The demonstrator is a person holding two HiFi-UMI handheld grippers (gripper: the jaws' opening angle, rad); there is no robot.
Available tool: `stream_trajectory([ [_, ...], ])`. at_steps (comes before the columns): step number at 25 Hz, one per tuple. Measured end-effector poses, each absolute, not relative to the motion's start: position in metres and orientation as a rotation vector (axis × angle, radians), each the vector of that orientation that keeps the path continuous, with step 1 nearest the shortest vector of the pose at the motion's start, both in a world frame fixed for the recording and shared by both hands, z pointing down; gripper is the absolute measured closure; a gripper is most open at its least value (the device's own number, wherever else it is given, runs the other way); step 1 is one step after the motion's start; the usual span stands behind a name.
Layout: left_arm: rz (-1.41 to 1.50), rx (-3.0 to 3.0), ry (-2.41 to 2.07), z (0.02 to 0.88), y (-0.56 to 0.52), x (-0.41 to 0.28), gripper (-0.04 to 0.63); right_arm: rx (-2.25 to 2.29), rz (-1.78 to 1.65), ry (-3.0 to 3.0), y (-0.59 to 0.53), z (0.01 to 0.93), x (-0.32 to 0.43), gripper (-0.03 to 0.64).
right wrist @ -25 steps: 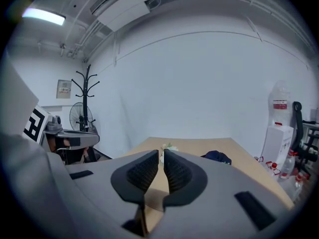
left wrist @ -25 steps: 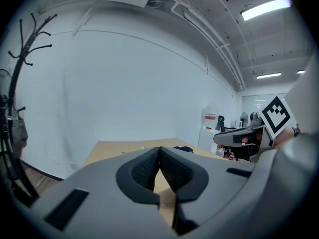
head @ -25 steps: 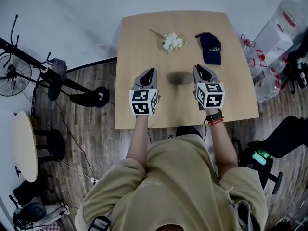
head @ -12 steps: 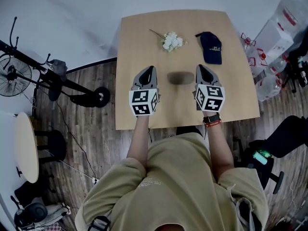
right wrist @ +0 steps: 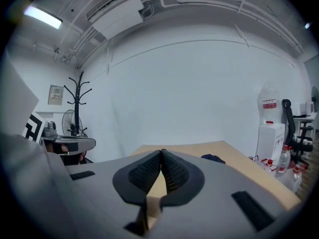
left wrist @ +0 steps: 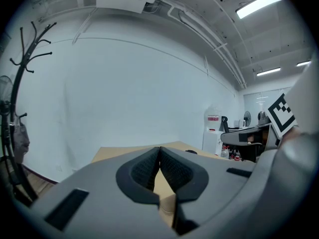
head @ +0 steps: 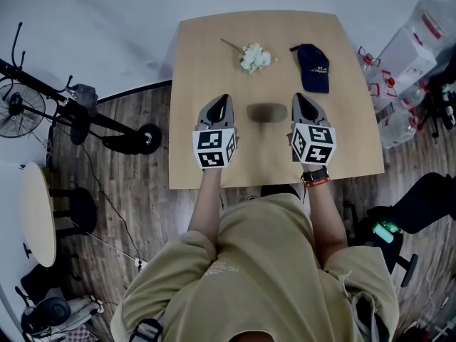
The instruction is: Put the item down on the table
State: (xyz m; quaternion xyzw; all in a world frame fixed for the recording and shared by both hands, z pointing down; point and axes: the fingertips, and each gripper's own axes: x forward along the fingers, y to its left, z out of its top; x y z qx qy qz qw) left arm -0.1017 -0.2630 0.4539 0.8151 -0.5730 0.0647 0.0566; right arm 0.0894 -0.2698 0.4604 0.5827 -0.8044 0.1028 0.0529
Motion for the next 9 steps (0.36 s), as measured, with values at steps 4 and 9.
stream_trajectory([
  [4, 0.255, 2.466, -1.689, 0.471, -0.264, -0.097, 0.572, 1.736, 0.317, -2.436, -0.267, 0.470, 0.093, 0.601],
  [9, 0.358, 2.465, -1.628, 0.499, -0.275, -0.095, 0.572, 1.663, 0.294, -2.428, -0.277, 0.482, 0.101, 0.601],
])
